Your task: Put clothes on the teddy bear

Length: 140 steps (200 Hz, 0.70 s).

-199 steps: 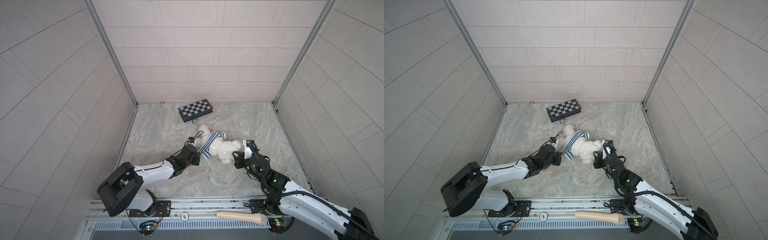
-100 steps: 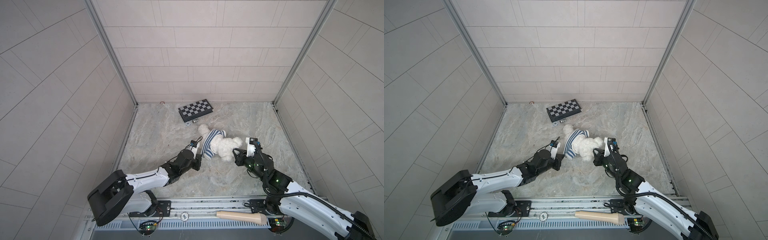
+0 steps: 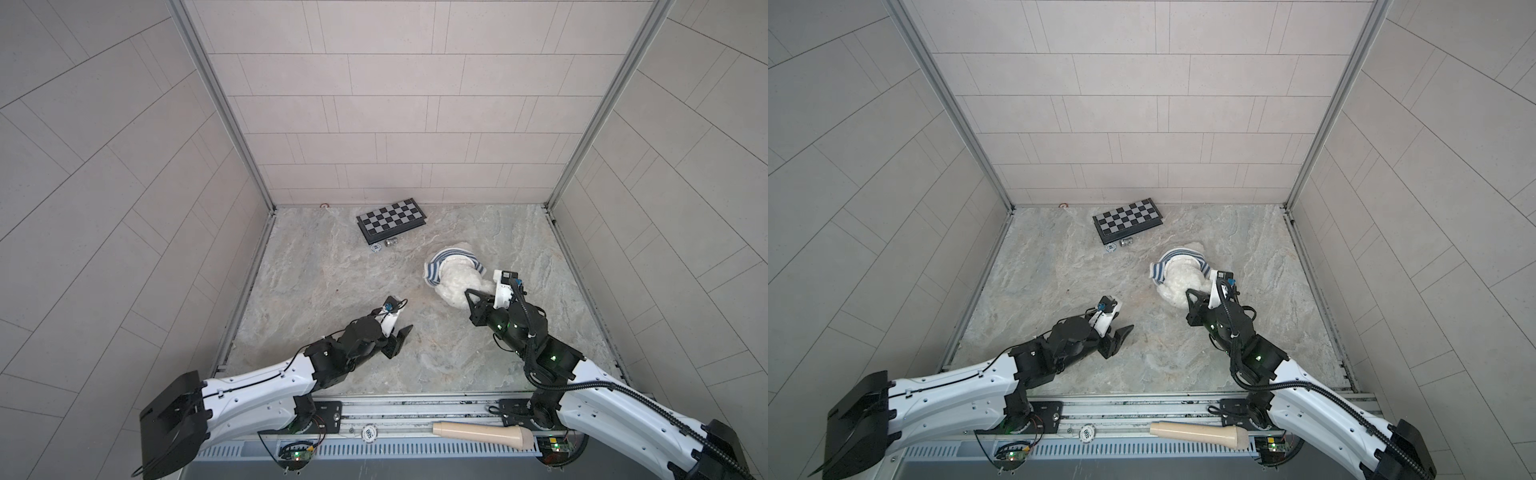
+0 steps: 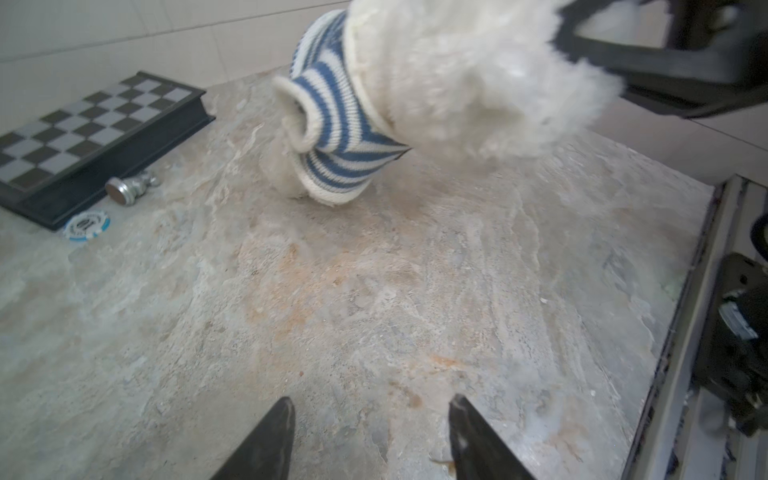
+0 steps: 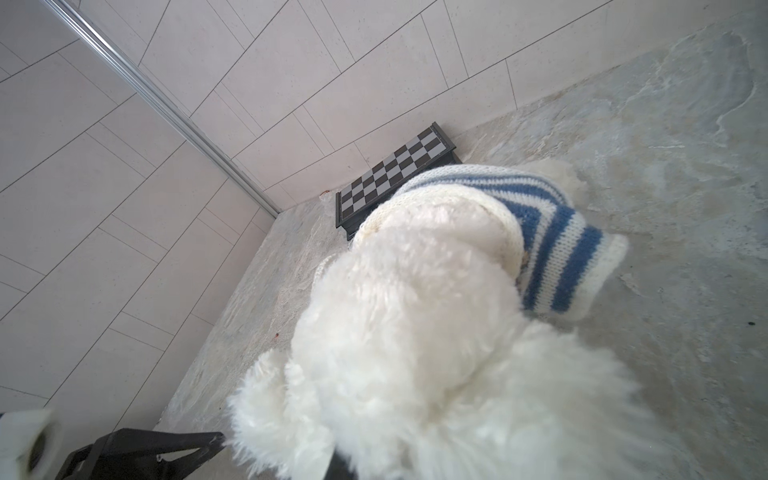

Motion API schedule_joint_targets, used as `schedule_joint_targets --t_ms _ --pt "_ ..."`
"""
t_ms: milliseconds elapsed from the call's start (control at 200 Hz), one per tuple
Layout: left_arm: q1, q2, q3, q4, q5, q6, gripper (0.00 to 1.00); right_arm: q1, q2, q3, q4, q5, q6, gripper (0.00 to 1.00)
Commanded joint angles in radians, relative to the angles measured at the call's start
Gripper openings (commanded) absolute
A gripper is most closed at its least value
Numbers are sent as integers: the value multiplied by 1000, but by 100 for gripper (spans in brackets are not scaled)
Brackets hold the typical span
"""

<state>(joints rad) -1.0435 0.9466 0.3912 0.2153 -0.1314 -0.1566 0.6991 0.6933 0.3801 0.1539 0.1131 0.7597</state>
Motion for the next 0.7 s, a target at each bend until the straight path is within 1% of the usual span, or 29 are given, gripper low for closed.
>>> schedule_joint_targets --t_ms 0,120,295,385,696 --pt "-18 2 69 -7 22 76 67 -5 5 35 47 4 -5 0" --pt "-16 76 144 45 60 115 69 -6 13 43 54 -16 -6 0" --pt "-16 203 278 38 130 196 72 -5 4 48 43 -35 -13 0" --pt "-13 258 325 28 136 231 72 -5 -8 45 38 -38 -13 0" --pt "78 404 400 100 228 233 72 -6 -8 44 31 -67 -16 0"
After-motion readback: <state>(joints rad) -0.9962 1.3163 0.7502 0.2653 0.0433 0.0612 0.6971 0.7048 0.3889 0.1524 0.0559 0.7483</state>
